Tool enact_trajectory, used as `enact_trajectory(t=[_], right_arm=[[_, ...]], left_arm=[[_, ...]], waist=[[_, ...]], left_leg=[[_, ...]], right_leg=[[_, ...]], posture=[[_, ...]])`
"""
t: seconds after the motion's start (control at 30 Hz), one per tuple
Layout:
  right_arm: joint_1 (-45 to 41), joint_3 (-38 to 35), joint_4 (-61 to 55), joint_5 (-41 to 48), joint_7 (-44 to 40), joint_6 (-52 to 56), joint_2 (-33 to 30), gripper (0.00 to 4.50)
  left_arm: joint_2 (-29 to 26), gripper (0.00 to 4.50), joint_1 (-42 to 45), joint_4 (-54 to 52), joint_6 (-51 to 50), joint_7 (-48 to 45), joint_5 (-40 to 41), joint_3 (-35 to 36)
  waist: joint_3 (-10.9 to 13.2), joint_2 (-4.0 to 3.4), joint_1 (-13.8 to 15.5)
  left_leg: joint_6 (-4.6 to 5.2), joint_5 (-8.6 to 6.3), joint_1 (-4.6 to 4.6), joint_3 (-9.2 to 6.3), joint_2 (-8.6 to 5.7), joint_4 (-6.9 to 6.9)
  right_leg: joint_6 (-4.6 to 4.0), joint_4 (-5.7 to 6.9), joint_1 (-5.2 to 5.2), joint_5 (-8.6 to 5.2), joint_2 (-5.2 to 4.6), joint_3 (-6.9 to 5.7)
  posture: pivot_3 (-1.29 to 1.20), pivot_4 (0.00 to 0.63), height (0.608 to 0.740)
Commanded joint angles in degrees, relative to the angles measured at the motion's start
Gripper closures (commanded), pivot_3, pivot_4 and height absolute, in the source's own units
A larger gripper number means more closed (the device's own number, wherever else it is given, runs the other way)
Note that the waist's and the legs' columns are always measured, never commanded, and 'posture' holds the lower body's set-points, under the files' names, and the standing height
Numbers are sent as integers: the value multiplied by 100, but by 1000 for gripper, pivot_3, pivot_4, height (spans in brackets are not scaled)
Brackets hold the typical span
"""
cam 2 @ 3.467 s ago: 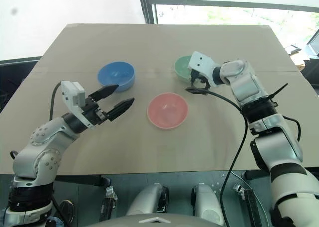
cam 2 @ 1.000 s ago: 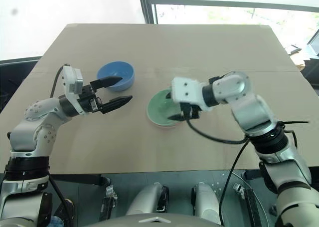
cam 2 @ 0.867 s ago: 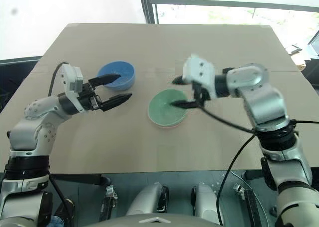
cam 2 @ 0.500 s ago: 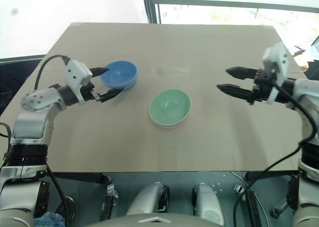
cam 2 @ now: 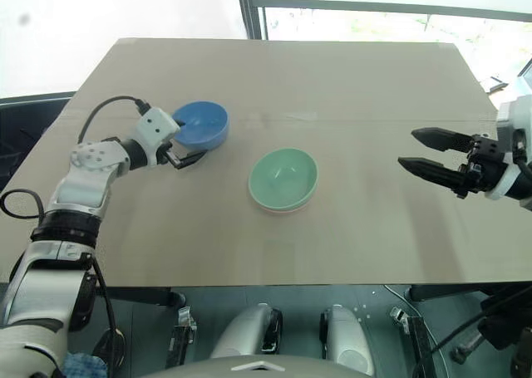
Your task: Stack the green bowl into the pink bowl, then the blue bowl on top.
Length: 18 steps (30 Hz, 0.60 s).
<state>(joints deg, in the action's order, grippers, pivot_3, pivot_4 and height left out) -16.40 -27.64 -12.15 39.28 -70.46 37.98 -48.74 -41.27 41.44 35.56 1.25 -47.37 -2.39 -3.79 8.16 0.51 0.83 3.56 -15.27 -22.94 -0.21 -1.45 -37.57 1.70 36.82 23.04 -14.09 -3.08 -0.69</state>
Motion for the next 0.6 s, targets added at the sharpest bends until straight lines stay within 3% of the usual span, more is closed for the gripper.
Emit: enact_trajectory(t=[0.03,0.47,0.6], right_arm=[[53,-148,-299,304,-65,-122,-171,1139],[103,47,-306,352,83,-371,-225,1139],[113,107,-297,335,93,-401,-261,1006]], left_arm=[[44,0,328,412,392,37,-200,-116],[359,0,770,1263,709,138,-559,-384],[386,1146,837,1362,827,29,-628,-445]], waist=[[0,1,1],[1,2,2],[1,2,1]], left_leg=[[0,0,0,0,0,0],[17,-10,-12,0,0,-34],[20,-12,-15,-1,1,-48]], right_leg=[[0,0,0,0,0,0],[2,8,0,1,1,-2],[2,15,-1,1,1,-2]], posture=[[0,150,740],[0,150,740],[0,150,740]])
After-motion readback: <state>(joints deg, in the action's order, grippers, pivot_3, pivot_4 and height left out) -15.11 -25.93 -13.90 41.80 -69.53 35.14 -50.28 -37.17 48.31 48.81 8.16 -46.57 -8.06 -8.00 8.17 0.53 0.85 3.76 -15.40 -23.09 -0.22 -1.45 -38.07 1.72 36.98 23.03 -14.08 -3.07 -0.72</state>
